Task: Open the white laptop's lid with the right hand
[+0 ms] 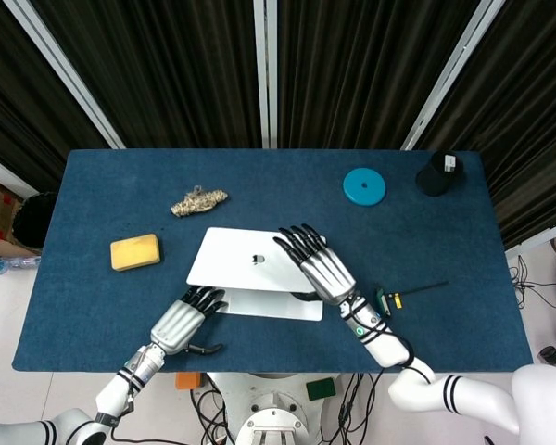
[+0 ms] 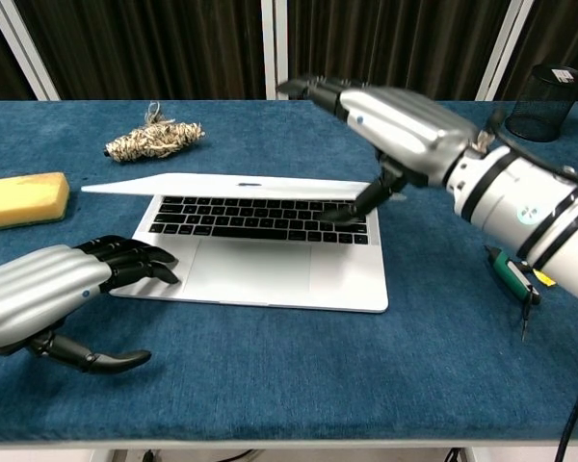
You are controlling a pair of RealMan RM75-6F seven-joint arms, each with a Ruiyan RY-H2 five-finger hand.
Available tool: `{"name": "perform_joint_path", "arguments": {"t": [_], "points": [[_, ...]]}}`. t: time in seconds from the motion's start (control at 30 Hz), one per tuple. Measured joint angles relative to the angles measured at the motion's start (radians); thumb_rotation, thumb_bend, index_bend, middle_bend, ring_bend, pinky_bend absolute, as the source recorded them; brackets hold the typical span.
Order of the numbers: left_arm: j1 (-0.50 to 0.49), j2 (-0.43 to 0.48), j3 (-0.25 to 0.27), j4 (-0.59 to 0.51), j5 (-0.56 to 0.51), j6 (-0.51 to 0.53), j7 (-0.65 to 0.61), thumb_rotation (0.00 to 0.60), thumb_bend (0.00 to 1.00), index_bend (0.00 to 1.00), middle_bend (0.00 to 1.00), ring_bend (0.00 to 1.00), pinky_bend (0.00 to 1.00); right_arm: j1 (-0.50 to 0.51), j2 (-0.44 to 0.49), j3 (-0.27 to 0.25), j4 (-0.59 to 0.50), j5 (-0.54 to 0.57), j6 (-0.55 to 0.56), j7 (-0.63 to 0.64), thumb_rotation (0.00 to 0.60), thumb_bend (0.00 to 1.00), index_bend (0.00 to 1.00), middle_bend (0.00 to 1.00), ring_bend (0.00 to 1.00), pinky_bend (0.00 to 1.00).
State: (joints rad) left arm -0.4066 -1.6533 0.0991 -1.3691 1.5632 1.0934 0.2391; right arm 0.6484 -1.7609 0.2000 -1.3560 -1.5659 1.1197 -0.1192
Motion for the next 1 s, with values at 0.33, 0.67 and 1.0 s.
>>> {"name": "perform_joint_path", "arguments": {"t": [0.33,0.67,1.0], "points": [[-0.002,0.005,0.000,0.005,0.002,0.002,-0.007,0.208,0.16,0.19,0.07,0.01,0.05,0.047,0.039,0.118,-0.048,0.127,-0.023,-0.037,0.600,0.12,0.00,0.00,0.00,0.00],[-0.001,0.013,0.000,0.005,0.002,0.007,-0.014,0.206,0.16,0.19,0.07,0.01,0.05,0.148,0.057,0.254,0.003,0.343,-0.112,-0.118,0.600,0.12,0.00,0.00,0.00,0.00],[0.001,0.018,-0.002,0.008,-0.010,0.002,-0.023,0.207,0.16,0.19,0.07,0.01,0.05,0.273,0.030,0.344,0.185,0.559,-0.192,-0.183,0.600,0.12,0.00,0.00,0.00,0.00]]}}
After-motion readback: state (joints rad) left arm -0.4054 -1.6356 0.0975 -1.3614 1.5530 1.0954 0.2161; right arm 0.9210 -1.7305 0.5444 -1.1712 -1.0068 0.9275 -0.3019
